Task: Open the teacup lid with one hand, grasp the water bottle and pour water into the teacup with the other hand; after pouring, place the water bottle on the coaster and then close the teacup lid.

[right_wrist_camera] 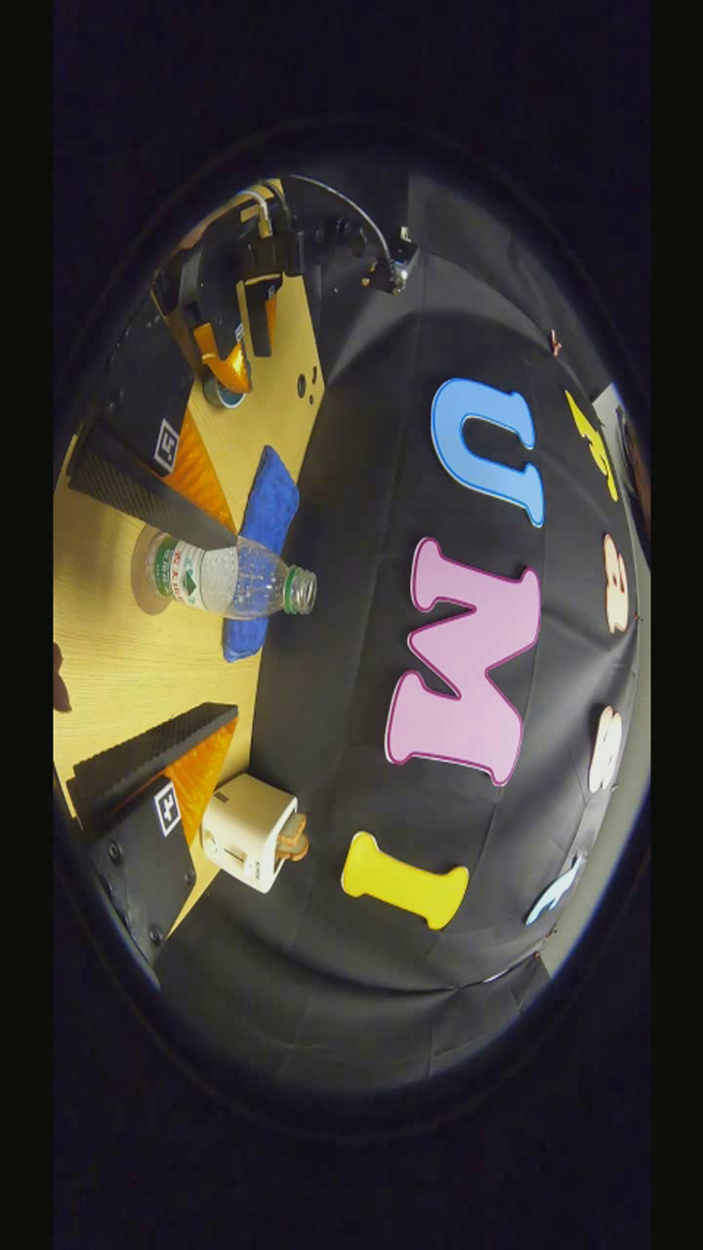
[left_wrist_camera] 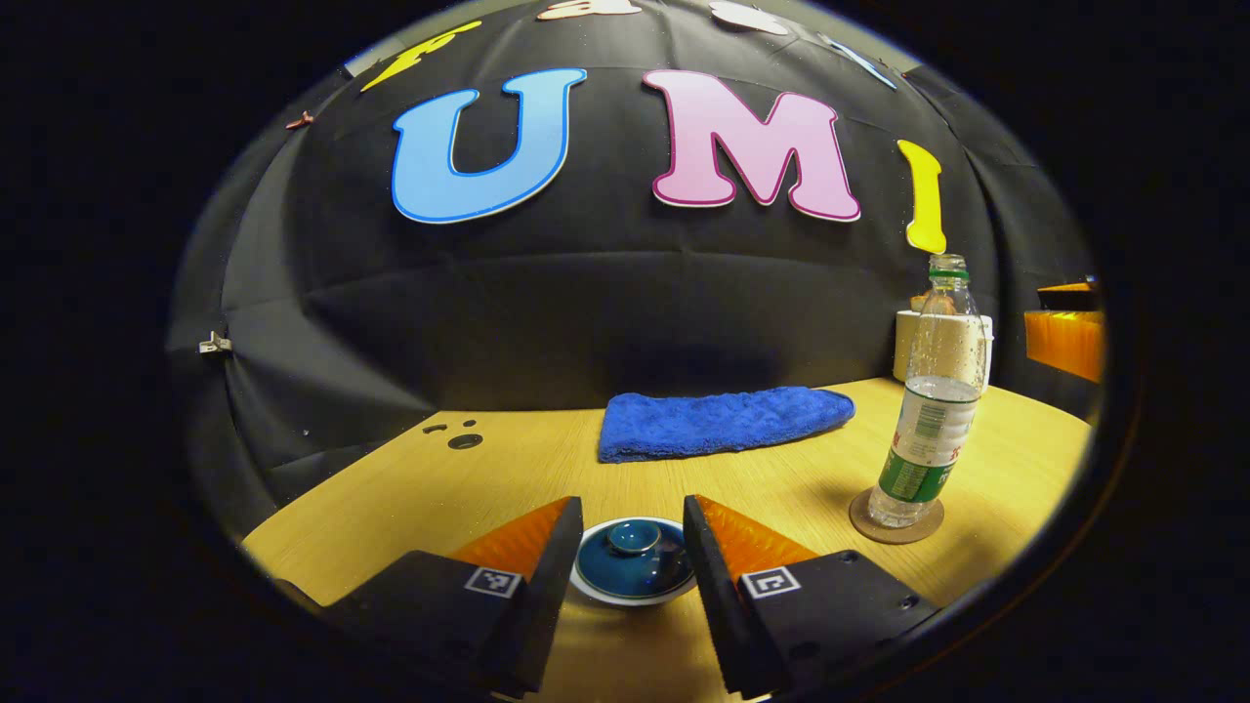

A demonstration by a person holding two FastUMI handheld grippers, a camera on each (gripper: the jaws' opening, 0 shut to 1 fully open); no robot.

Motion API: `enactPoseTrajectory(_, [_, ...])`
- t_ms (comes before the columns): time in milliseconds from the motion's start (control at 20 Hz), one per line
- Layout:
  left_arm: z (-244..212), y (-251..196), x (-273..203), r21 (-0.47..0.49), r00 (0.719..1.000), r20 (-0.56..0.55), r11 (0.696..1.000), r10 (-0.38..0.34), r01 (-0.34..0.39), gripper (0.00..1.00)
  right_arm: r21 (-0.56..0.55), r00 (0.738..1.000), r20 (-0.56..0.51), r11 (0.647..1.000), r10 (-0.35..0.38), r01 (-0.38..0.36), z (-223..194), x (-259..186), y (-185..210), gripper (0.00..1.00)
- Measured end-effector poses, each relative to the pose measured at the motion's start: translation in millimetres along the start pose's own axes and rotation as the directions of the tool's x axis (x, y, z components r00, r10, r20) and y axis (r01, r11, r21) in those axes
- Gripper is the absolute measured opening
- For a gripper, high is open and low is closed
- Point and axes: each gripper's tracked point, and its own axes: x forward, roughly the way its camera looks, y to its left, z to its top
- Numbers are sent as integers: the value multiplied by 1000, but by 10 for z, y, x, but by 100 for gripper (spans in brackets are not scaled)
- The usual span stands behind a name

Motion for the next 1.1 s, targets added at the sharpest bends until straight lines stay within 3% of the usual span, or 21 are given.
enactPoseTrajectory(150, [8, -42, 57, 28, 1000, -6, 1000, -7, 7, 53, -11, 1000, 0, 1000, 5, -5, -12, 9, 5, 98])
enactPoseTrajectory(250, [-13, -44, 70, 44, 1000, -13, 999, 1, 0, 51, -8, 1000, -2, 1000, 5, -5, -28, 21, 8, 98])
enactPoseTrajectory(300, [-16, -52, 81, 47, 1000, -14, 999, 3, -2, 43, -4, 1000, -3, 1000, 4, -4, -40, 24, 3, 98])
enactPoseTrajectory(400, [-23, -36, 92, 50, 1000, -17, 999, 13, -12, 46, 2, 1000, -6, 1000, 0, 0, -49, 32, -1, 98])
enactPoseTrajectory(550, [-29, -29, 88, 43, 1000, -22, 999, 16, -15, 36, 5, 1000, -7, 1000, -2, 3, -64, 32, -10, 98])
enactPoseTrajectory(950, [168, -49, 4, -10, 1000, 12, 1000, -10, 10, 29, 16, 1000, -4, 1000, 25, -25, -91, 95, 52, 98])
enactPoseTrajectory(1100, [346, 9, -96, -7, 999, 39, 1000, -7, 7, 32, 36, 998, -25, 998, 51, -50, -194, 147, 142, 98])
